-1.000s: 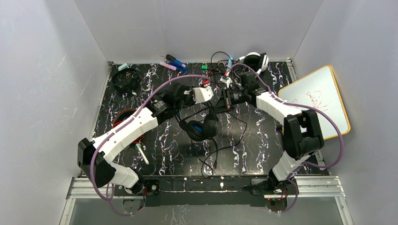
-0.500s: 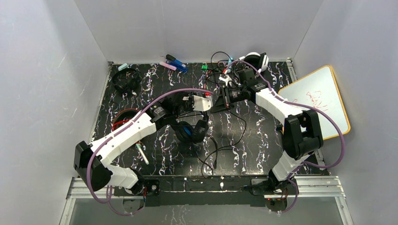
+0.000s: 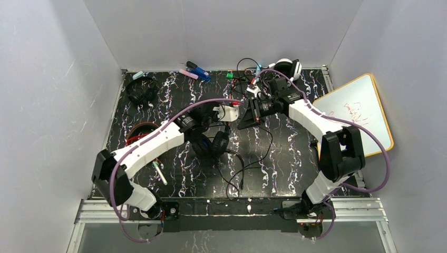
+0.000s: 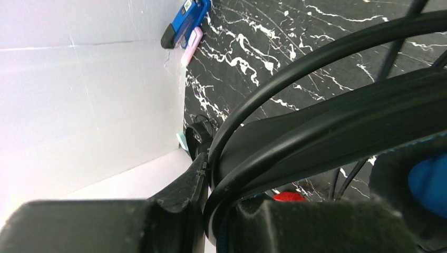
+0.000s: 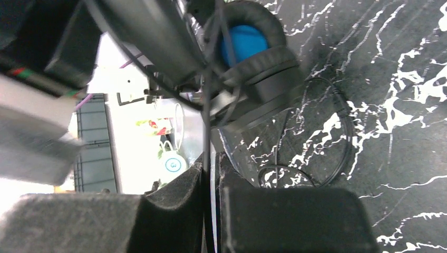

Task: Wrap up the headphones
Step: Wrap the headphones cable around the headphones.

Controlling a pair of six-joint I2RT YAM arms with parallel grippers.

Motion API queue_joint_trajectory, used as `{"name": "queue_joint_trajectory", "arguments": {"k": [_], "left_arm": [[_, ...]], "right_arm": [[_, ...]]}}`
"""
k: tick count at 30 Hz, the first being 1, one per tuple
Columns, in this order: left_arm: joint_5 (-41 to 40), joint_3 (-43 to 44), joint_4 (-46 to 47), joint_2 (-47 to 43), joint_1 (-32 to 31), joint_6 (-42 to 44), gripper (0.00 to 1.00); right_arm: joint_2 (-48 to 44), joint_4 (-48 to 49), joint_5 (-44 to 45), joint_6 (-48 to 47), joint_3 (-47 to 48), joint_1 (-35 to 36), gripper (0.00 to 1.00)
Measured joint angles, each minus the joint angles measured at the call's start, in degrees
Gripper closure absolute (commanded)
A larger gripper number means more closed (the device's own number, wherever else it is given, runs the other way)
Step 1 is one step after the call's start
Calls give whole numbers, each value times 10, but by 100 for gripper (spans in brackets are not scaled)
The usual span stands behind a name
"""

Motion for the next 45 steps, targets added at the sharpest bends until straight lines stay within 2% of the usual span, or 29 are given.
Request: {"name": "queue_joint_trajectory", "arguments": {"k": [5, 10, 15, 19, 26, 32, 36, 38, 42, 45], "left_arm": [[-67, 40, -4, 56, -3, -49, 100], [-169, 123, -3, 114, -17, -148, 100], [-253, 175, -16, 140, -21, -277, 100], [-273, 209, -74, 140, -20, -424, 100], [-225, 314, -231, 191, -18, -719, 100], [-149, 372, -336, 256, 3, -894, 100], [-97, 402, -386, 278, 28, -972, 96], [-82, 402, -395, 278, 34, -994, 97], [-38, 413, -416, 282, 46, -1018, 100], [9, 471, -454, 308, 71, -1020, 100]], "right_arm": [[-36, 50, -26, 54, -16, 0, 85], [-59, 120, -29, 120, -36, 0, 86], [-78, 177, -4, 185, -64, 1, 88], [-103, 228, 34, 231, -85, 10, 87], [-171, 323, 139, 263, -124, 47, 87], [-193, 352, 197, 256, -164, 64, 87], [-200, 366, 221, 250, -203, 67, 87], [-207, 373, 226, 247, -216, 68, 87], [-213, 389, 227, 236, -228, 76, 87], [-214, 408, 231, 232, -245, 87, 87]]}}
